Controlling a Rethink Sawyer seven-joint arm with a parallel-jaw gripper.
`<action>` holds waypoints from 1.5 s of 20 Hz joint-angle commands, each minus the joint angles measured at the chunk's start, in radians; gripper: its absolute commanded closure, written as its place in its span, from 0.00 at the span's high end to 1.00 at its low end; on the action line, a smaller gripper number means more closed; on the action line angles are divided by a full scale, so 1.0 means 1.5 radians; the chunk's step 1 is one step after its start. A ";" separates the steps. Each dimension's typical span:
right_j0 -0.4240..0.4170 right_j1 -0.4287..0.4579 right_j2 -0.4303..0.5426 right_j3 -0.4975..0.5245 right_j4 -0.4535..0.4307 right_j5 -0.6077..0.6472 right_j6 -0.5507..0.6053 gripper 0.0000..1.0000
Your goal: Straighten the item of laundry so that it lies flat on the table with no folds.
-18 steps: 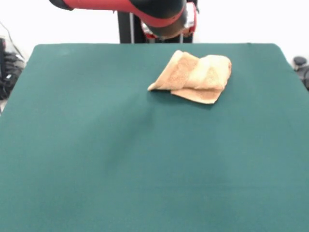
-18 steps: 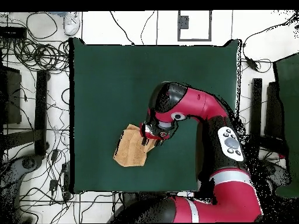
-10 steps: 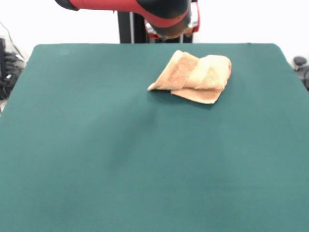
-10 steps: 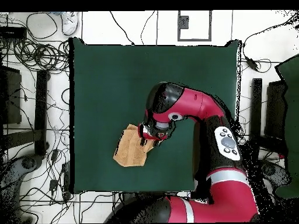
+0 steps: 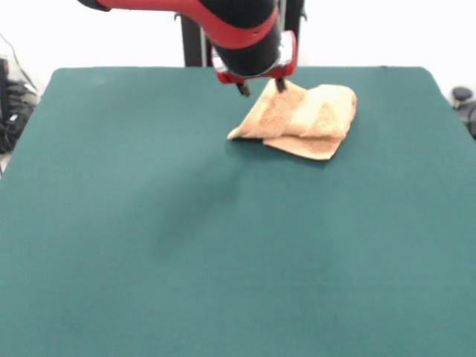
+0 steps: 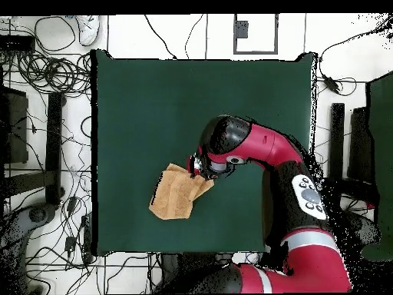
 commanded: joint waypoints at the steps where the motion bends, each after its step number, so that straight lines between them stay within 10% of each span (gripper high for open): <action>1: -0.017 0.026 0.083 0.087 0.061 -0.046 0.036 0.00; 22: -0.052 0.045 0.127 0.091 0.064 -0.043 0.007 0.00; 23: -0.052 0.047 0.128 0.091 0.065 -0.041 0.011 1.00; 30: -0.066 0.051 0.147 0.103 0.074 -0.071 -0.003 1.00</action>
